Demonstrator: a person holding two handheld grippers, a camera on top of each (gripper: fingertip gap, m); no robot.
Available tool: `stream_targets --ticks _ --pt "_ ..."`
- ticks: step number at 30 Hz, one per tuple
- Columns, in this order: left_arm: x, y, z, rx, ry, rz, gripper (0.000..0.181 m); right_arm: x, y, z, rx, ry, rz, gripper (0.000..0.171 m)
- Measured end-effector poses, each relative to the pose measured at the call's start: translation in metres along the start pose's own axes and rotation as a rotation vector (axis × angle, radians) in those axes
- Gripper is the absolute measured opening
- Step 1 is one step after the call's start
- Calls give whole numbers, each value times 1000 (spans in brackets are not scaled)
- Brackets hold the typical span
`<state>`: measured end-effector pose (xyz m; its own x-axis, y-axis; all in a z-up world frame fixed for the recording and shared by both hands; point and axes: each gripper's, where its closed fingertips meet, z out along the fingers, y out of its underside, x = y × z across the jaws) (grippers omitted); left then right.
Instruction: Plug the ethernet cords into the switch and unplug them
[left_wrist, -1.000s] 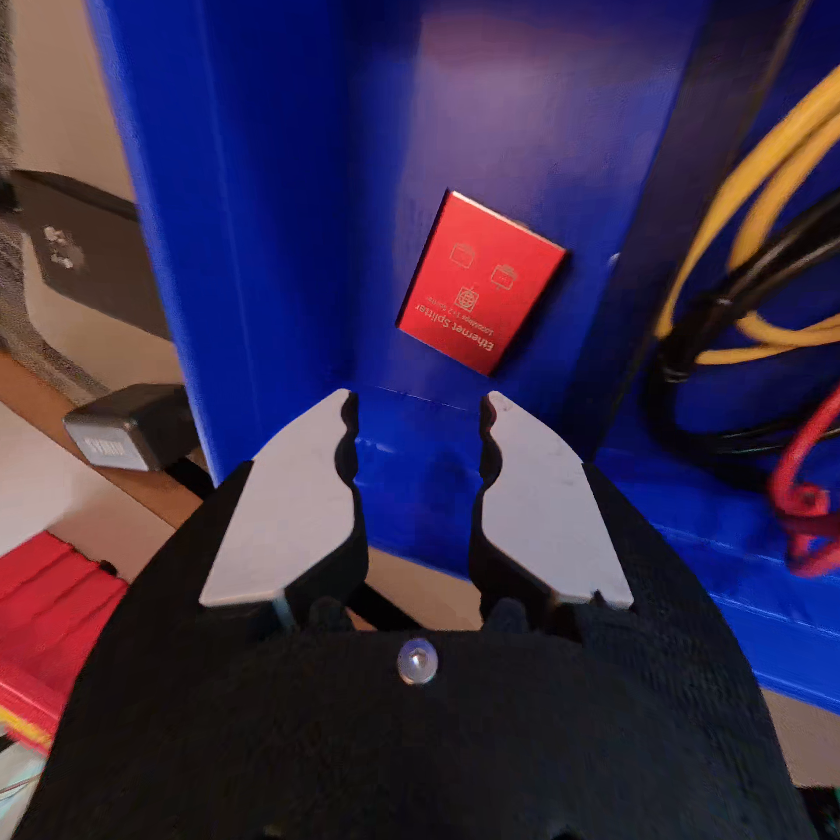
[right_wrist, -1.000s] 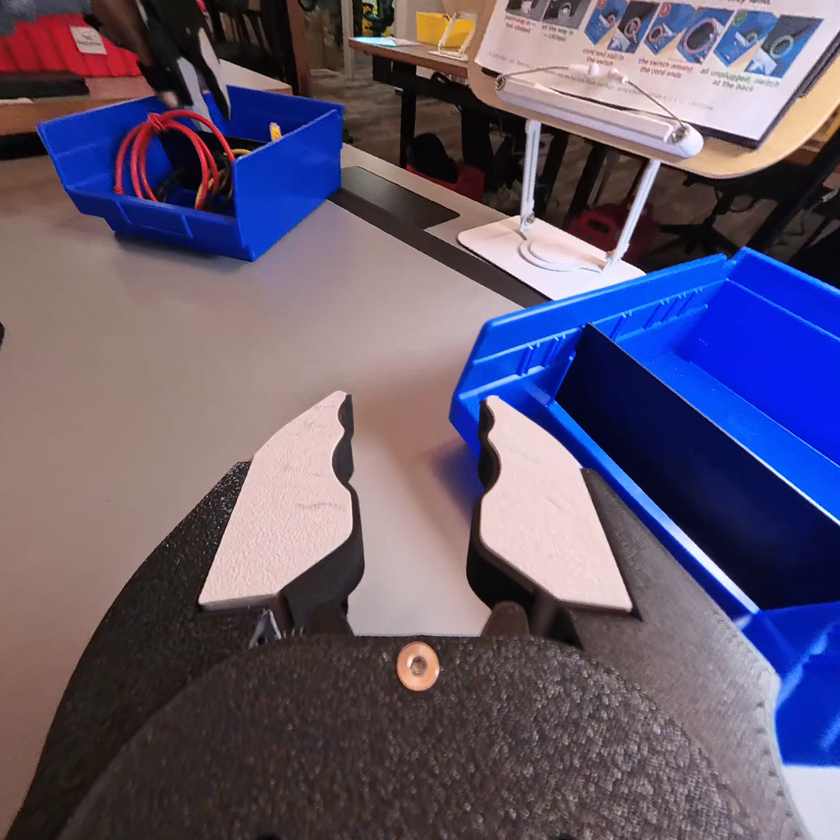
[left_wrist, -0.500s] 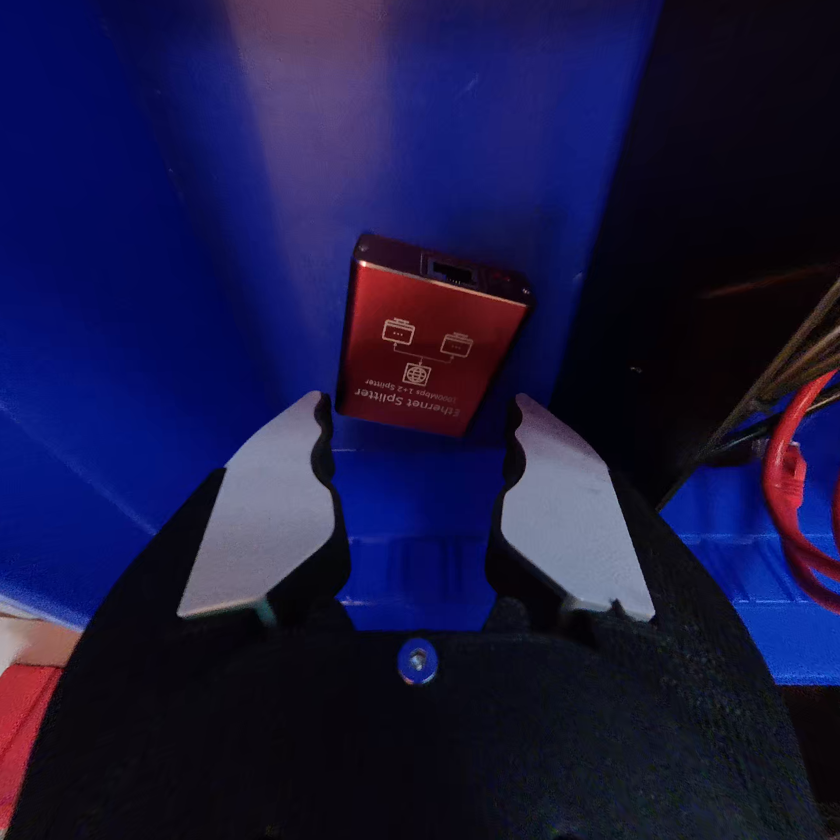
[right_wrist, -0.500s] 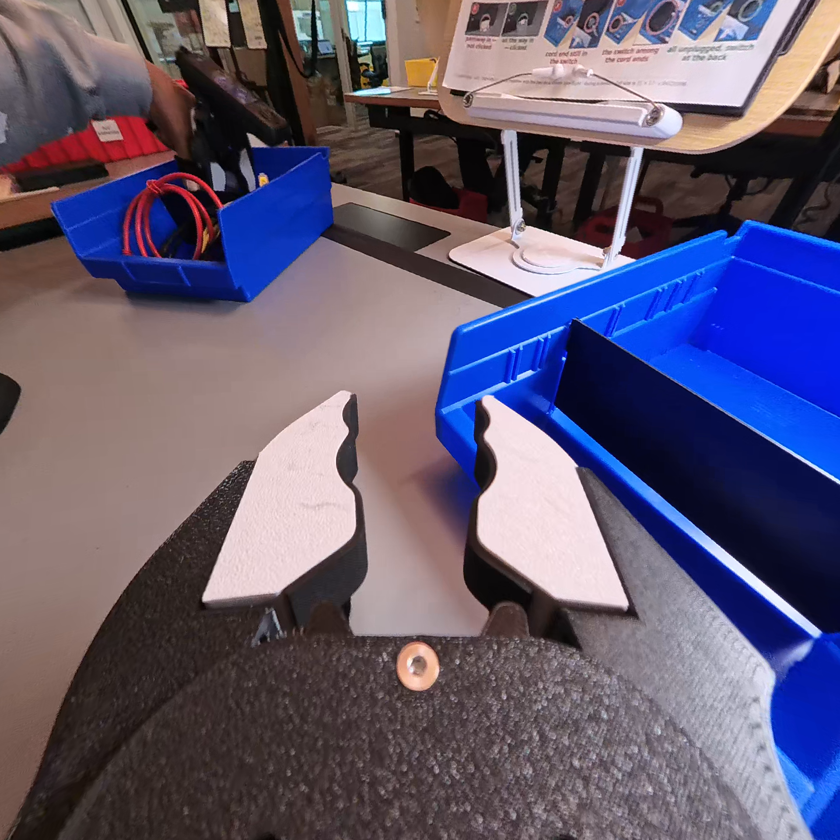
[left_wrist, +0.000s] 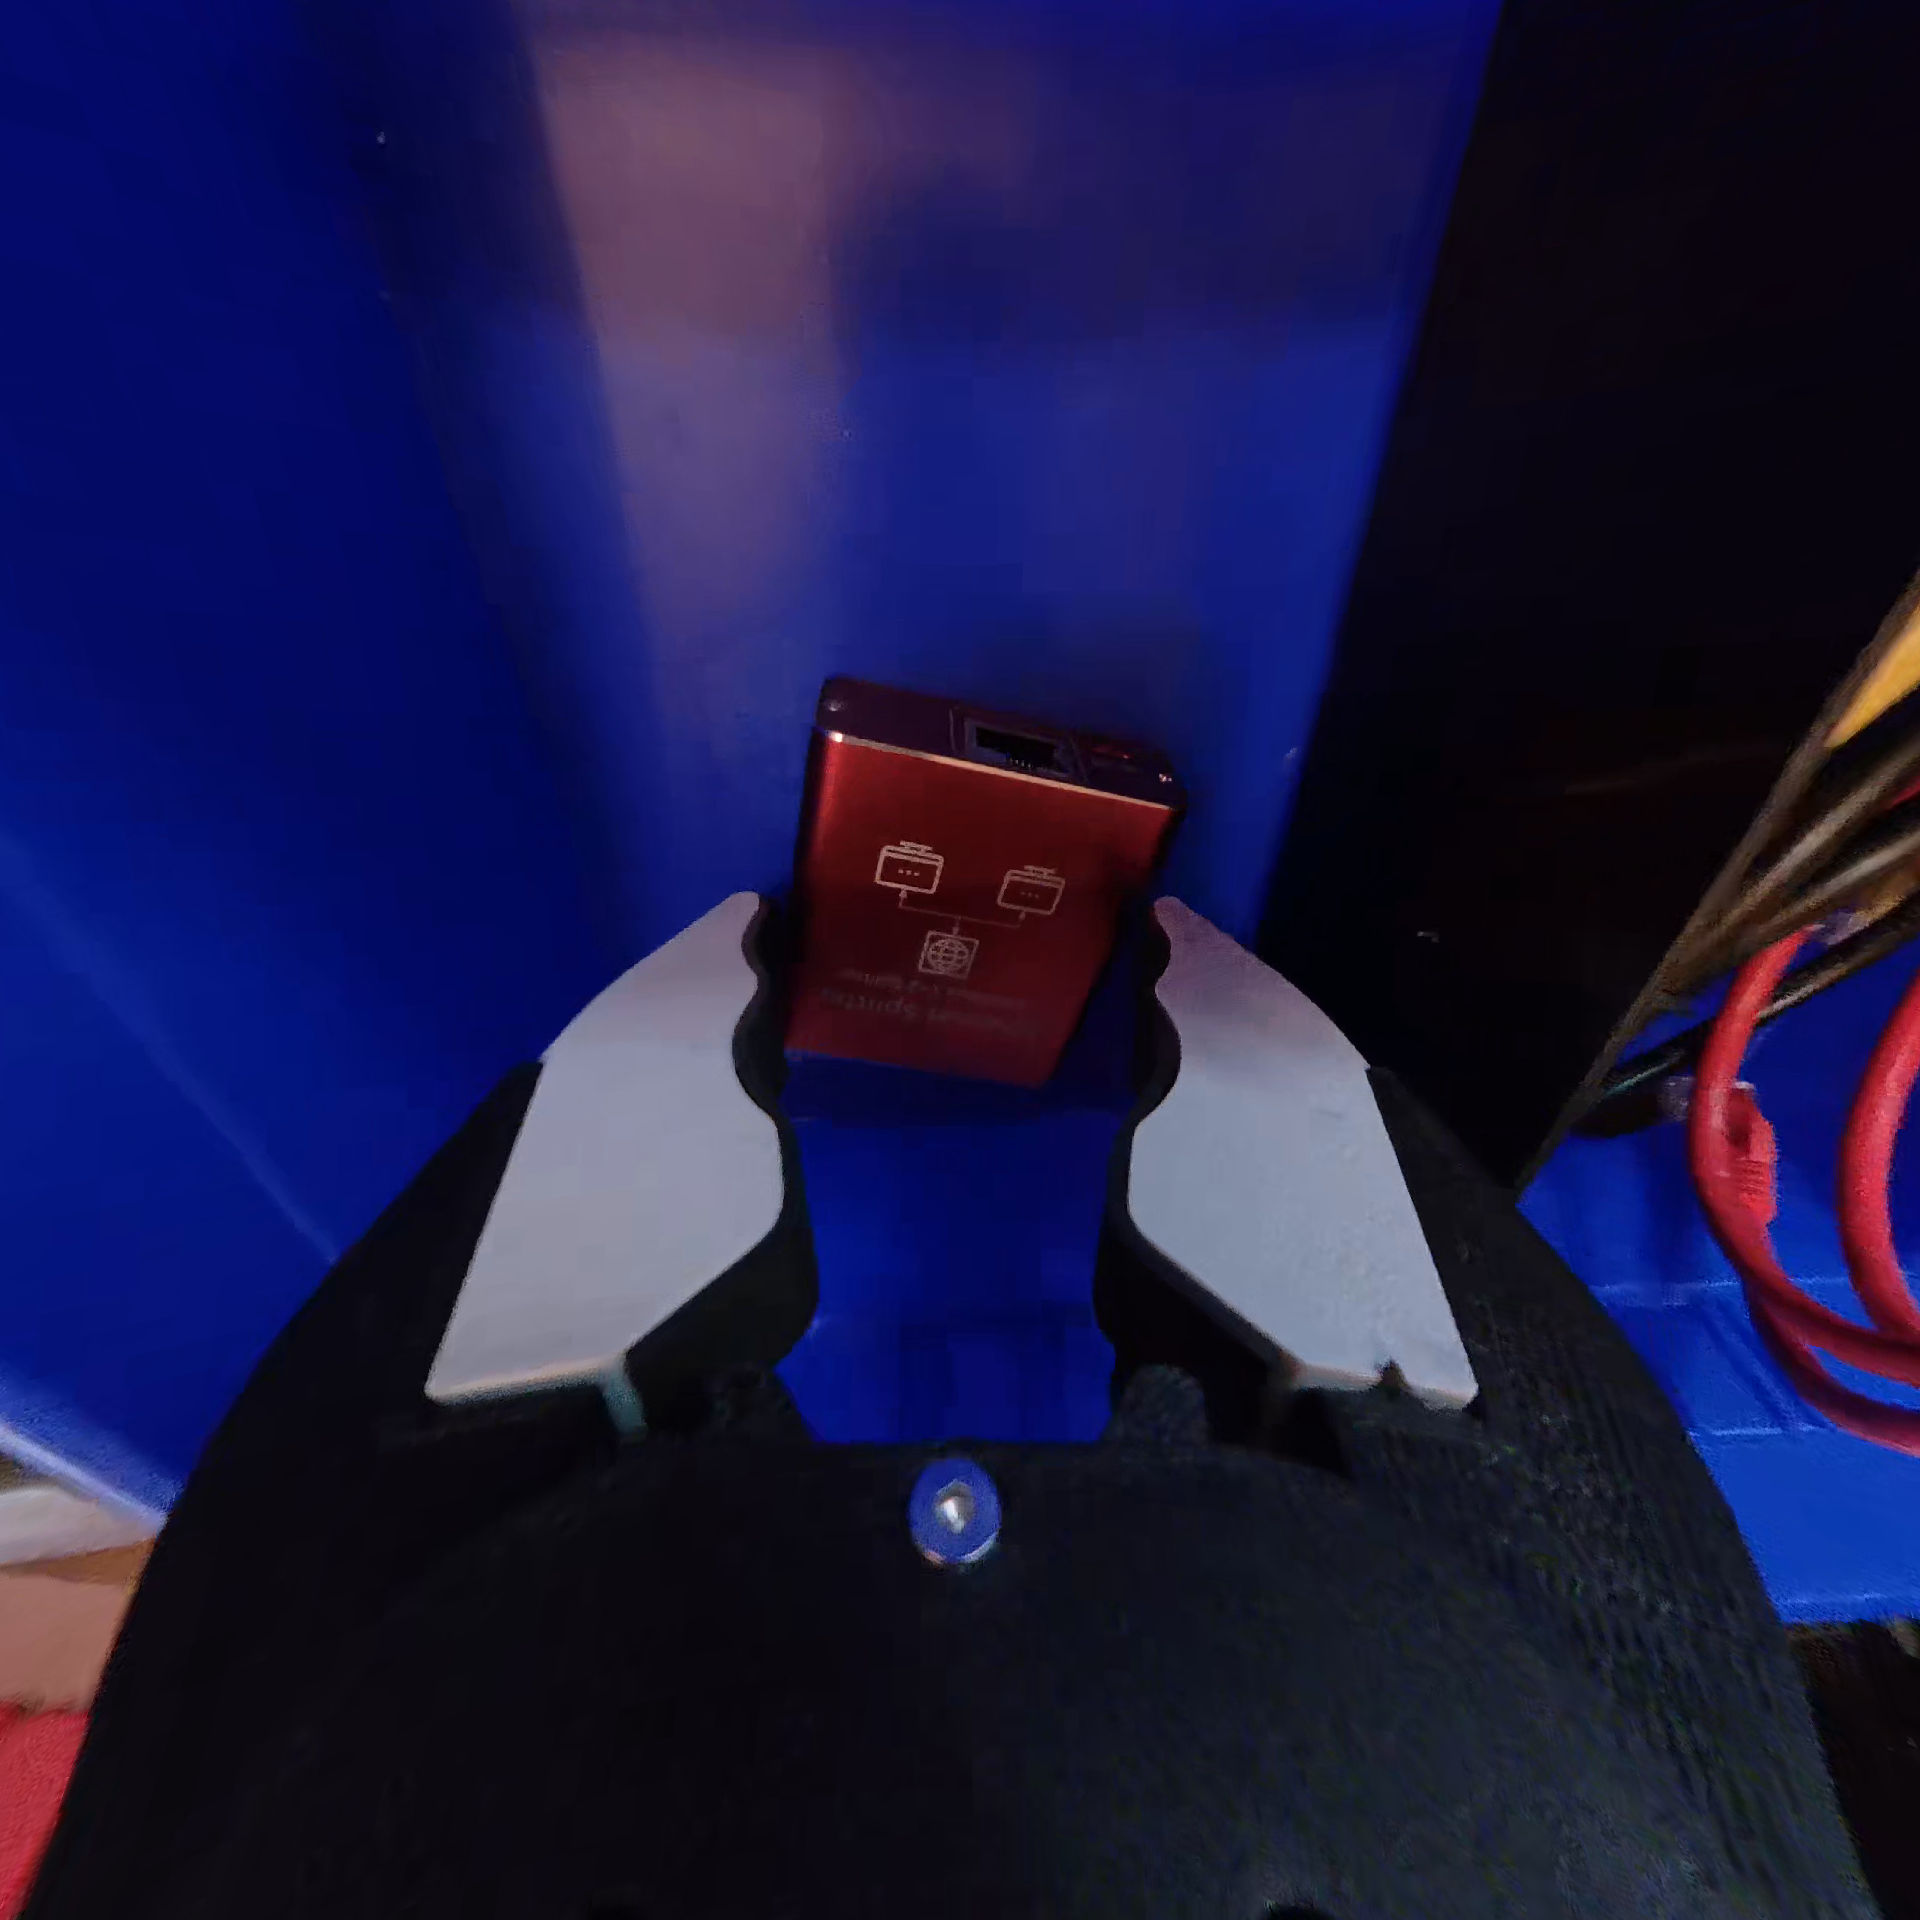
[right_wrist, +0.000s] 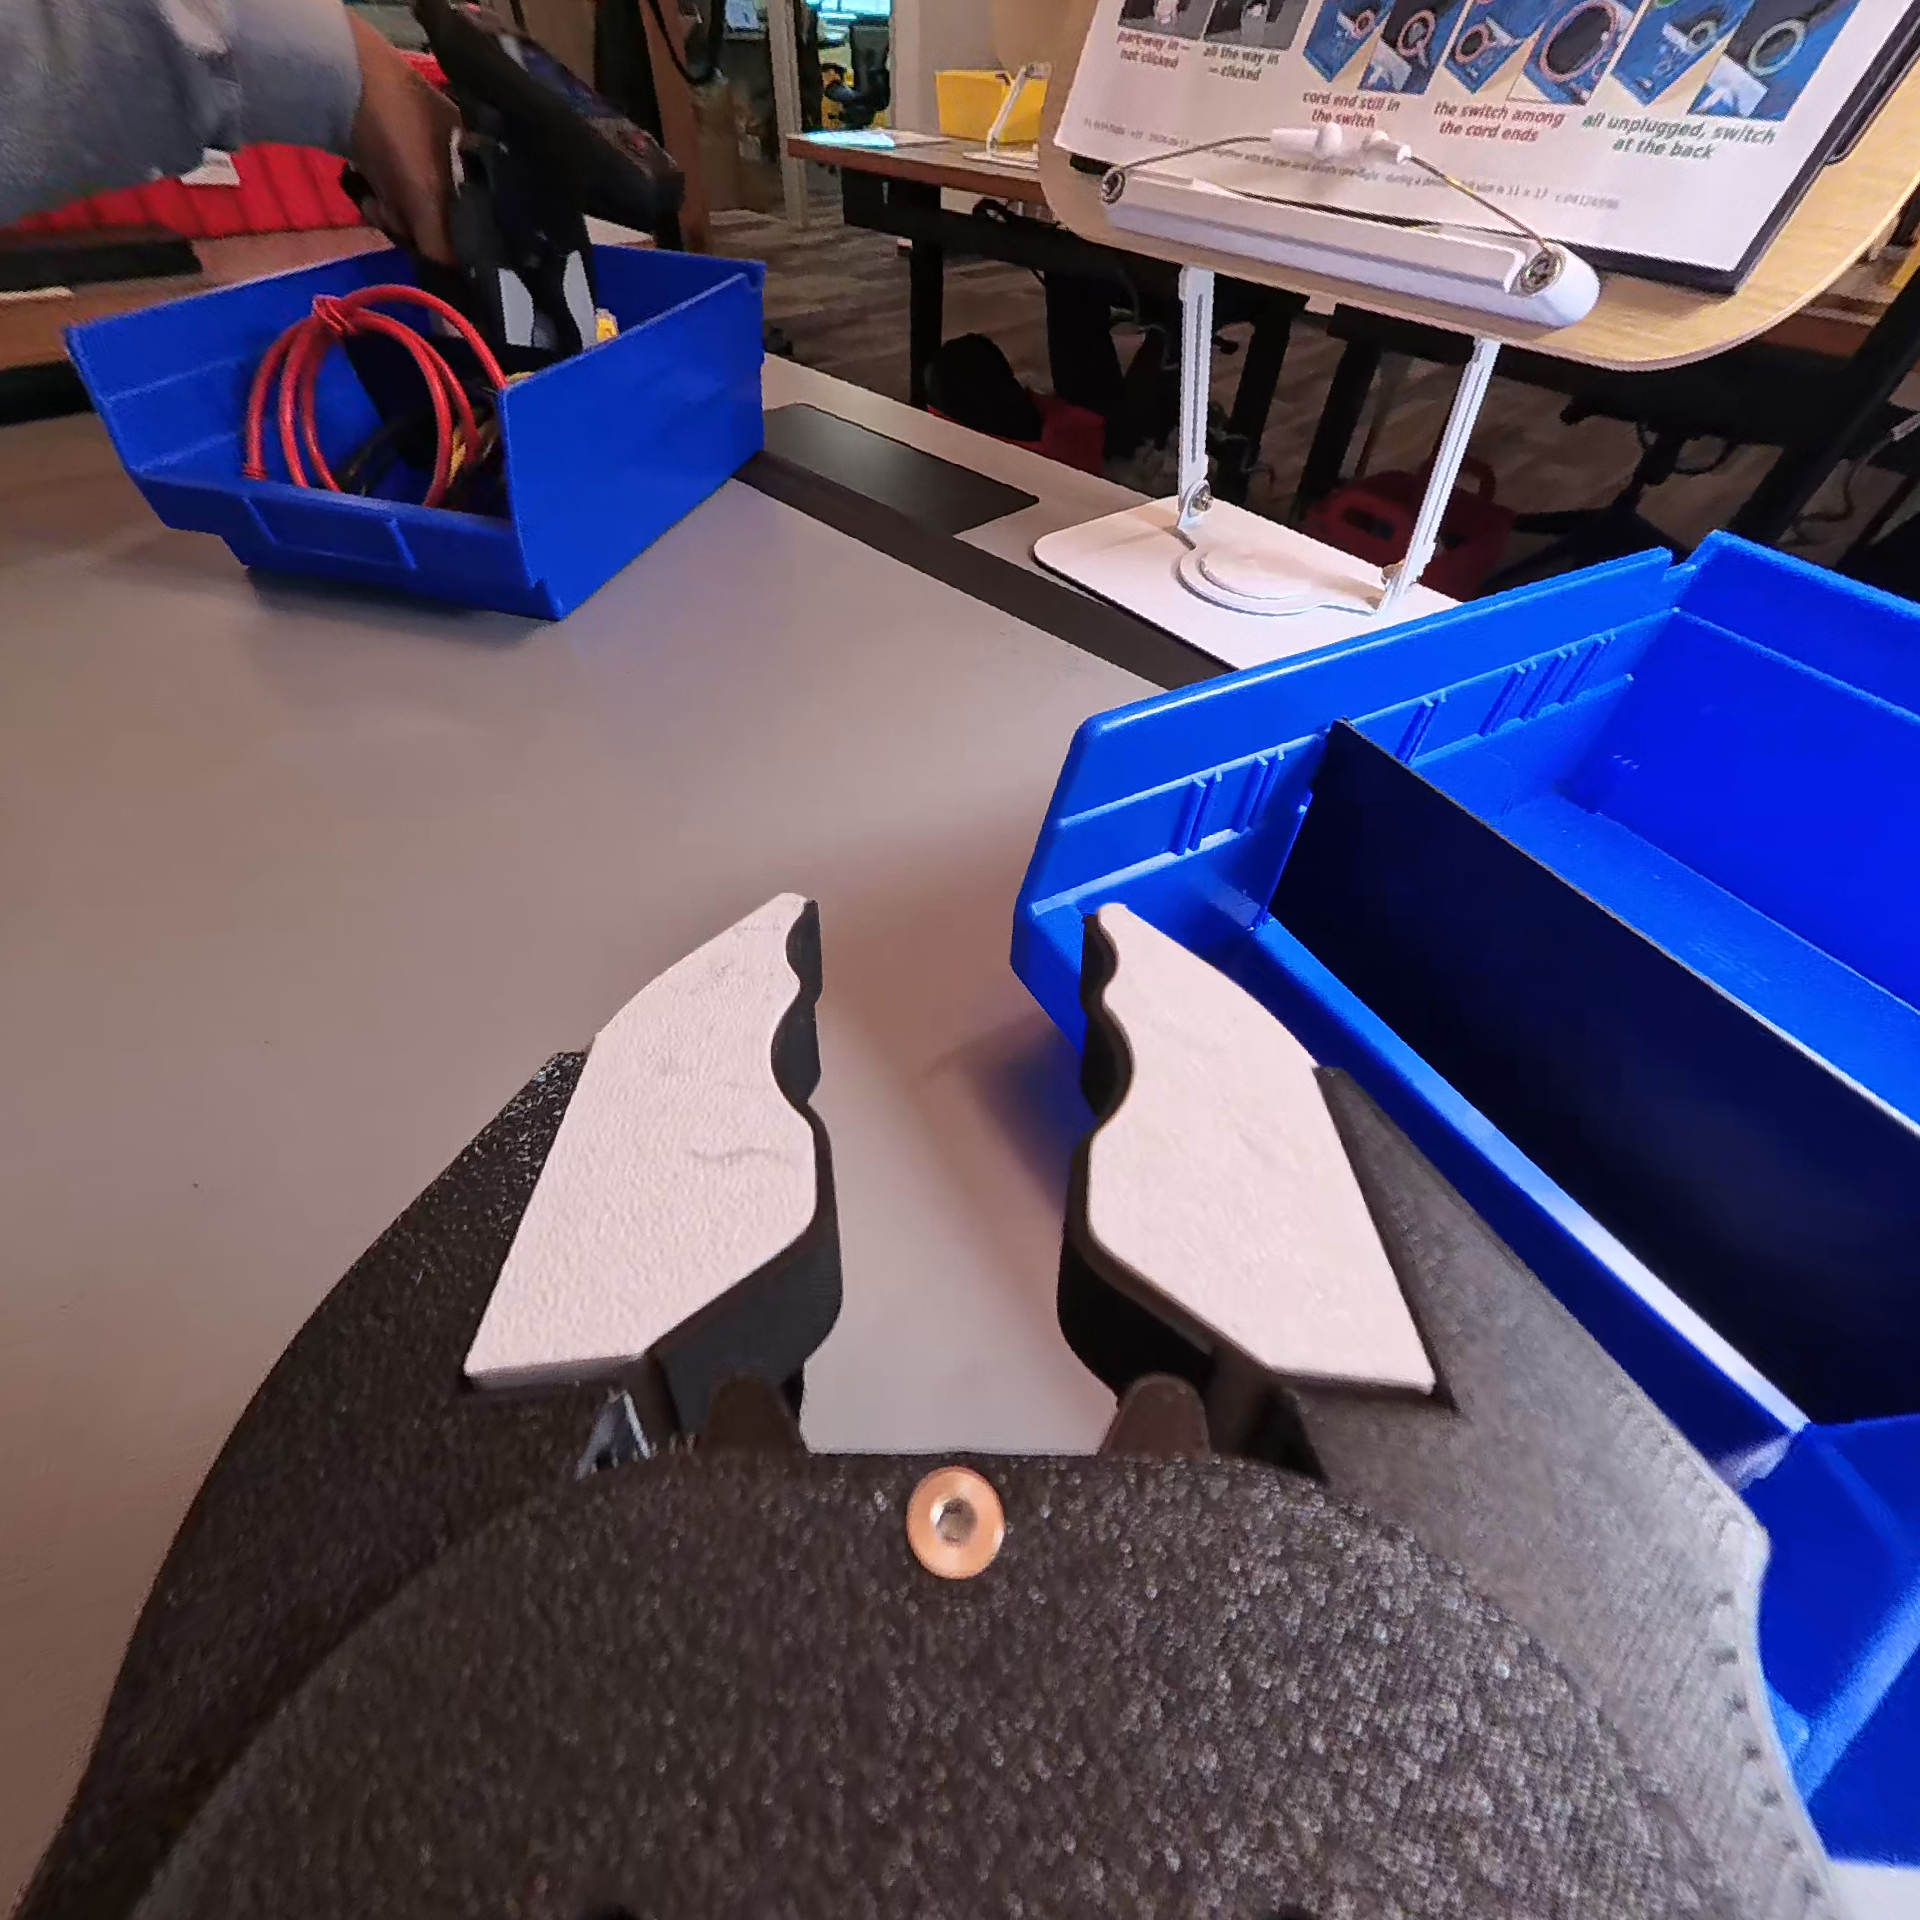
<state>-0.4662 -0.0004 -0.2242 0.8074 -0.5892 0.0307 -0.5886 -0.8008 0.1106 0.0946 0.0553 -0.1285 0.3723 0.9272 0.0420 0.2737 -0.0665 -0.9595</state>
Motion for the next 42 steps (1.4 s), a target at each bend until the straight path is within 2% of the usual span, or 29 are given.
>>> stream_targets --ticks 1,3,5,11,14,17,20,23,27,30,33,36,40,42 --pt "-4 4 2 -38 -44 23 67 0 1 0 0 0 5 47" --pt "-12 10 7 -105 -120 67 68 0 0 0 7 -2 9 47" --pt "-12 9 9 -107 -131 69 70 -1 -1 0 9 -1 2 47" --pt "-18 3 3 9 -186 57 69 -6 -4 2 15 -20 -8 46" --pt "-19 -6 -25 167 -244 25 69 -8 -11 -1 26 -25 -30 46" --pt "-10 -24 -82 403 -363 27 68 -11 -21 -2 54 -38 -43 45" --pt "32 -52 -149 685 -432 70 68 -20 -35 4 81 -65 -59 45" --pt "107 -85 -198 964 -369 169 68 -36 -59 14 110 -95 -141 45" --pt "210 -126 -237 1272 -290 323 68 -67 -109 31 155 -142 -260 46" --pt "280 -156 -251 1426 -238 432 68 -93 -152 38 197 -189 -278 48" --pt "326 -184 -264 1532 -233 482 67 -119 -182 38 180 -271 -205 56" --pt "342 -212 -268 1526 -417 454 67 -124 -199 34 211 -215 -114 56" --pt "353 -234 -259 1441 -645 448 67 -107 -184 45 148 -123 -37 50" --pt "355 -239 -255 1430 -675 439 67 -100 -173 52 118 -138 1 35"
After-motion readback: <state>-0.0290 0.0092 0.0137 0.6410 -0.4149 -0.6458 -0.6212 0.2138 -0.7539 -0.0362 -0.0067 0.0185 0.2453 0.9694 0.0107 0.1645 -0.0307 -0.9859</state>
